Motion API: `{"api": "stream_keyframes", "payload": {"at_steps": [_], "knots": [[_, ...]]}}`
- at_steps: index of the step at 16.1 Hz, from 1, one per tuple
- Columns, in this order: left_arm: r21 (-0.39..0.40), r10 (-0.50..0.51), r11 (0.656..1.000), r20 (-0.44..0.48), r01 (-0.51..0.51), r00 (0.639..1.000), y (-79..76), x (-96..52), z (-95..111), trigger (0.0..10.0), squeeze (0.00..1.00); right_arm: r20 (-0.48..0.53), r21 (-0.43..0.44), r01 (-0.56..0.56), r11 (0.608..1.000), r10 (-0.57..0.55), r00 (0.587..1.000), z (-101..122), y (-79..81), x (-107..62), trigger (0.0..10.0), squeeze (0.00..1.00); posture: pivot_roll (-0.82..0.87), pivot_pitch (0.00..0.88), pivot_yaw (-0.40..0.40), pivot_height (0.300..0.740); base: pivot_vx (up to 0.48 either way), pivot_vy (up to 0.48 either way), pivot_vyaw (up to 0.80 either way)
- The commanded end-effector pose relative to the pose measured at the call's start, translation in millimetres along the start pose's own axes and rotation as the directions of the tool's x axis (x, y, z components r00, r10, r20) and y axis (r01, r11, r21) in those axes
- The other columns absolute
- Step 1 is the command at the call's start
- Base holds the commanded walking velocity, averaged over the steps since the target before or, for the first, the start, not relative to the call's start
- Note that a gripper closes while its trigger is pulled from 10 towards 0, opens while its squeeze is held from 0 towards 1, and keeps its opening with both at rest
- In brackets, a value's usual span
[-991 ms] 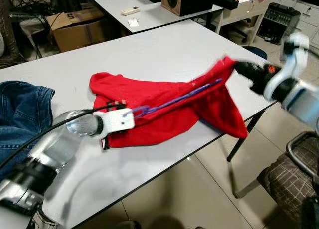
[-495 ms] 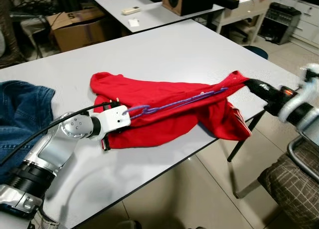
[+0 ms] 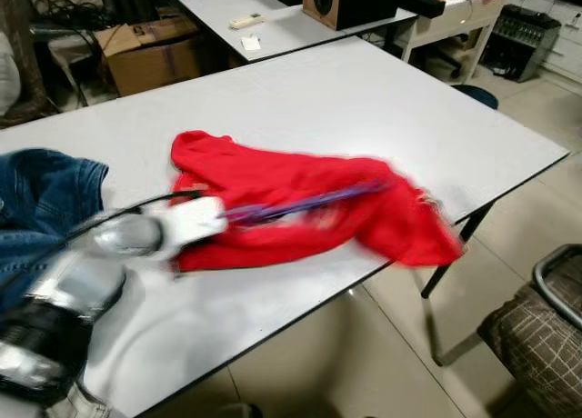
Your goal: Hang hanger
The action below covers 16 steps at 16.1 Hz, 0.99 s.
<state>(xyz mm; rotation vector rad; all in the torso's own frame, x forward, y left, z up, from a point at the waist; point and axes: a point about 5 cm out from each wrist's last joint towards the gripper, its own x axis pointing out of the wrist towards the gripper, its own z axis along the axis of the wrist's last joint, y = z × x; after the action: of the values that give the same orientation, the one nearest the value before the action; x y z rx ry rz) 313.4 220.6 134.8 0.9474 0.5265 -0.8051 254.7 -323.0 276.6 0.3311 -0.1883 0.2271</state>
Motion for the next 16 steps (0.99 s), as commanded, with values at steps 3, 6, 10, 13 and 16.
{"api": "stream_keyframes", "payload": {"at_steps": [3,6,10,13,16], "knots": [[-0.035,-0.064,0.997,-0.03,0.063,0.997,-15.4,9.3,-5.3,0.0,0.0,-0.382,-0.167,-0.076,0.983,0.007,0.924,-53.8,14.8,1.8,10.0,1.0,-0.01,0.052,0.041,0.74,0.0,0.0,0.0],[-0.033,-0.062,0.998,-0.019,0.061,0.998,-16.0,11.3,-1.9,0.0,0.0,-0.315,-0.118,-0.257,0.959,0.21,0.926,-50.0,43.3,2.6,10.0,1.0,-0.01,0.053,0.04,0.74,0.0,0.0,0.0],[-0.036,-0.072,0.996,0.12,0.077,0.99,-20.4,11.5,13.3,0.0,0.0,-0.311,-0.239,-0.387,0.891,0.307,0.899,-62.6,71.7,2.8,10.0,1.0,-0.02,0.044,0.05,0.74,0.0,0.0,0.0],[0.001,-0.134,0.991,0.215,0.137,0.967,-27.3,7.5,27.2,0.0,0.0,-0.263,-0.287,-0.48,0.829,0.414,0.872,-70.5,93.3,9.3,10.0,0.07,-0.02,0.037,0.057,0.74,0.0,0.0,0.0],[0.104,-0.189,0.98,0.203,0.17,0.961,-24.5,6.5,41.7,0.0,0.0,-0.428,-0.204,-0.761,0.616,0.643,0.635,-94.2,124.1,9.6,10.0,0.0,-0.03,0.028,0.067,0.74,0.0,0.0,0.0]]}}
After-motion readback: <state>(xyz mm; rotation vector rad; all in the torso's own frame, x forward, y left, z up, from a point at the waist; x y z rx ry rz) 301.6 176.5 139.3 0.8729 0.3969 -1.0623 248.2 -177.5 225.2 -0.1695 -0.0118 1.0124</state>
